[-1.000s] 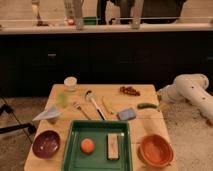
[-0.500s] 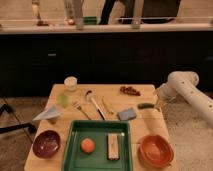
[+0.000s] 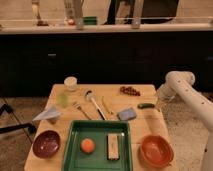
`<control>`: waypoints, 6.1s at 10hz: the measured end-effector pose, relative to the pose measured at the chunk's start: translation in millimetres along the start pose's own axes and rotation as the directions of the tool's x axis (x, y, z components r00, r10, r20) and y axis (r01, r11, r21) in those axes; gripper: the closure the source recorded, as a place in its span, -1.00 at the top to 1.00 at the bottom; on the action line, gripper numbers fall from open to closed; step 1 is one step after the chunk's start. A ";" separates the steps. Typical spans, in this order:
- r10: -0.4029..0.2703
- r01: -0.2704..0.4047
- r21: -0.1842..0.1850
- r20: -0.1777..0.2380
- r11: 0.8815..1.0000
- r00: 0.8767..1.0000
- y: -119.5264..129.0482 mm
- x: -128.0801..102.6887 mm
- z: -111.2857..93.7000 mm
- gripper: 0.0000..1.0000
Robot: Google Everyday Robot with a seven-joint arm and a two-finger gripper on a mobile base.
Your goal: Place pepper in purple bowl
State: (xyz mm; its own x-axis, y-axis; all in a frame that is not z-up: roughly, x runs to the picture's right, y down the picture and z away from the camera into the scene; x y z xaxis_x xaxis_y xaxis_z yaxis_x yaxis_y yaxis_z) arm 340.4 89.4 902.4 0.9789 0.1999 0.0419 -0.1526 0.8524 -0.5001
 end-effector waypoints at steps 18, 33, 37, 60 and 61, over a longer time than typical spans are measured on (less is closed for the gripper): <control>-0.034 0.030 -0.121 -0.029 0.992 0.999 6.4 2.0 42.2 -1.00; -0.489 0.485 0.067 0.072 0.872 0.869 30.6 -153.5 -48.6 -1.00; -0.598 0.594 0.066 0.094 0.802 0.796 51.1 -189.0 -59.7 -1.00; -0.881 0.902 0.165 0.339 0.400 0.329 132.7 -430.3 -27.6 -1.00; -0.889 0.918 0.170 0.360 0.359 0.282 144.0 -445.4 -25.8 -1.00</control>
State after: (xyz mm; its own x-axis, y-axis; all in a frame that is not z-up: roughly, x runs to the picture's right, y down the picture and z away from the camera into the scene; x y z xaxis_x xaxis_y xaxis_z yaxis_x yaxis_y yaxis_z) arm -114.1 110.7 789.4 0.3628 -0.5278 0.7680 0.8204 0.5718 0.0054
